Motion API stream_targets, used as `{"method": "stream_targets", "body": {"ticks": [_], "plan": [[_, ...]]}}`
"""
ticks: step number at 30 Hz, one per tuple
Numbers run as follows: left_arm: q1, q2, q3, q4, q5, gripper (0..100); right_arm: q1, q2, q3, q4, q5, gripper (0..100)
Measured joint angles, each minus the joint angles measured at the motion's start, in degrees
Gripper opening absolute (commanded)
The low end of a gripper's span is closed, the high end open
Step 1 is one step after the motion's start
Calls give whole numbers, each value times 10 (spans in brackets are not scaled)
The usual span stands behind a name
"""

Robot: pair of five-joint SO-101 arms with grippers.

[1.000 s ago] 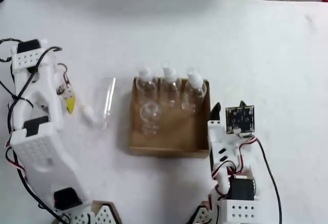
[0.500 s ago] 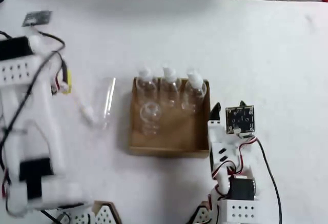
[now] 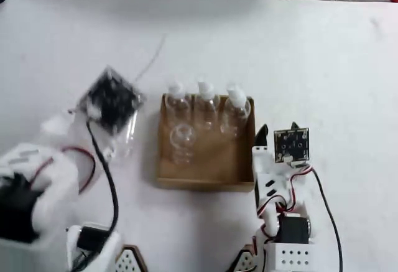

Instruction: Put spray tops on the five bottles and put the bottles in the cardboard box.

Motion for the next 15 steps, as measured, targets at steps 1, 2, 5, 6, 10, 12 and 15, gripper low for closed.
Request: {"method": "stream_targets", "body": {"ticks": [1,2,5,6,10,12,15], "plan": [[9,-25,25,-12,-1,23,0,0,0,0,0,134],[18,-51,51,-23,-3,23,0,0,0,0,0,80],[55,-127,130,-49,-3,23,0,0,-4,0,0,38],[66,-150,152,-55,-3,23,0,0,-11,0,0,48],[89,-251,212,-69,1,23,0,0,-26,4,0,19],[92,-301,229,-79,24,23,0,0,-35,4,0,15],[94,-374,255,-104,76,23,0,0,-67,4,0,15]]}}
